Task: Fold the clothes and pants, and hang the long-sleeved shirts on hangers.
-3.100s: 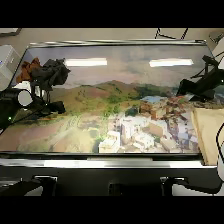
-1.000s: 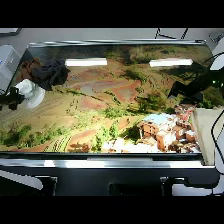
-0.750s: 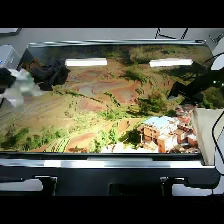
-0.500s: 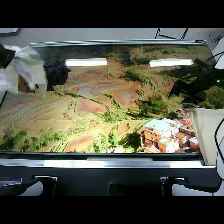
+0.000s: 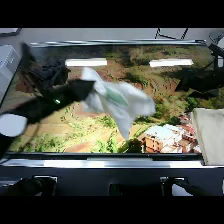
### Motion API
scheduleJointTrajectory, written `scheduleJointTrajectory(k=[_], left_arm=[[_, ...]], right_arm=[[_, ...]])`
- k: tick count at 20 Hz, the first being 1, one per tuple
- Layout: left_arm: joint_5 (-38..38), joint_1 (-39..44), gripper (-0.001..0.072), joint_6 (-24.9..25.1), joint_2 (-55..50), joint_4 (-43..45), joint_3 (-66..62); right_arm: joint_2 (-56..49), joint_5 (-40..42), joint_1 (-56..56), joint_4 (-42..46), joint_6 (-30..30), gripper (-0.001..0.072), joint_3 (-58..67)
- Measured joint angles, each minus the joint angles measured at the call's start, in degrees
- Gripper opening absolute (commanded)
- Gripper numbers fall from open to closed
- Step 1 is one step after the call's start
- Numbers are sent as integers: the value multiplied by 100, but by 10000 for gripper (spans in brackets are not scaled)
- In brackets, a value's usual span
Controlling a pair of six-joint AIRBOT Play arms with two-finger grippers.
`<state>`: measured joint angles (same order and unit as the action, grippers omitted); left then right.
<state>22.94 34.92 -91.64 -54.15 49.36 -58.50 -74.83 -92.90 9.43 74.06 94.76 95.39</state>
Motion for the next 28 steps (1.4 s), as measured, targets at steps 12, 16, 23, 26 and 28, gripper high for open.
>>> scheduleJointTrajectory(k=[12, 16, 23, 26, 28], left_arm=[[1803, -1274, 717, -837, -1497, -140, 538], [3792, -2122, 715, -94, -1506, 4, 509], [3399, -885, 712, 396, -1585, -697, 1906], [2575, -151, 615, 435, -1886, -1344, 2122], [2068, 214, 615, 448, -2061, -1746, 2179]], right_arm=[[-461, 90, 0, 2, -227, 699, -767], [-472, -96, 0, 2, -385, 700, -2221], [247, 323, 0, -20, -691, 712, -4979], [450, 540, 0, -42, -734, 713, -5563], [505, 680, 0, -138, -774, 713, -5803]])
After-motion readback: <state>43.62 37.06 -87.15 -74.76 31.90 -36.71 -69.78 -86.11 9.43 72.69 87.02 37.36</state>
